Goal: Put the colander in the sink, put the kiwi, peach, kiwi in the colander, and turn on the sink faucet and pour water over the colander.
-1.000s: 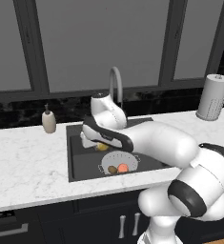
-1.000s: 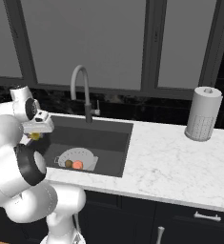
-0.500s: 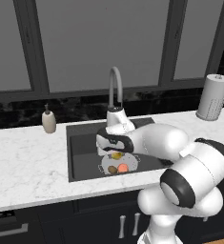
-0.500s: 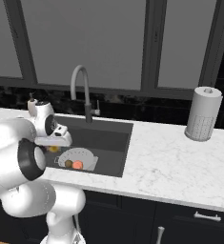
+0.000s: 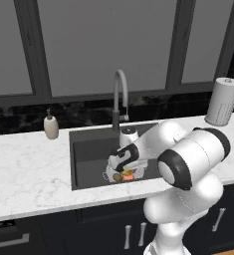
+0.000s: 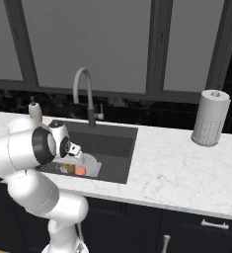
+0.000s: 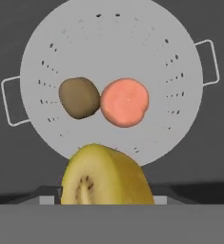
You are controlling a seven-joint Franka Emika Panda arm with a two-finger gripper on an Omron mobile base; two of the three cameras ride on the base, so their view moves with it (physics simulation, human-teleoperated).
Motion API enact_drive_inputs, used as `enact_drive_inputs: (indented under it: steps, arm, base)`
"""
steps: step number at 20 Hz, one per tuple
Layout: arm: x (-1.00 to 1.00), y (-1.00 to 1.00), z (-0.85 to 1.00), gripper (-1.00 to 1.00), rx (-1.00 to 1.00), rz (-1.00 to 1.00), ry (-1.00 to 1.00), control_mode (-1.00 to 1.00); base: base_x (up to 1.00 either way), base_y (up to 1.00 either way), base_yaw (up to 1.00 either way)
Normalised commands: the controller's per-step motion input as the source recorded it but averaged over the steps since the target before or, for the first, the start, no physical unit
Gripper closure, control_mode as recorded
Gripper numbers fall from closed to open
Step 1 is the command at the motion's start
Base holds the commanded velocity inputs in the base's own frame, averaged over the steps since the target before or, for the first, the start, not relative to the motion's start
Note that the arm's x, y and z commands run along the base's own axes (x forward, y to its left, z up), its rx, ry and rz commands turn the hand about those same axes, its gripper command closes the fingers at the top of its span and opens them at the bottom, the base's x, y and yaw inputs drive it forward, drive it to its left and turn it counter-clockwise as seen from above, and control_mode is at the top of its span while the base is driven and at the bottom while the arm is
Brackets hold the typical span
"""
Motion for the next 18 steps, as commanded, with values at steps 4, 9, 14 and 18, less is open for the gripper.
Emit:
enact_drive_inputs:
  steps: [4, 9, 14, 18]
  arm:
    - [0.51, 0.0, -0.44, 1.0, 0.0, -0.02, 0.0, -1.0]
    - [0.5, 0.0, -0.31, 1.0, 0.0, -0.02, 0.0, -1.0]
    - [0.55, 0.0, -0.29, -1.0, 0.0, -0.03, 0.0, -1.0]
    - [0.28, -0.01, -0.23, -1.0, 0.0, -0.02, 0.0, -1.0]
  base:
    - [0.0, 0.0, 0.0]
    - [0.0, 0.0, 0.0]
    - [0.0, 0.0, 0.0]
    - [0.0, 0.0, 0.0]
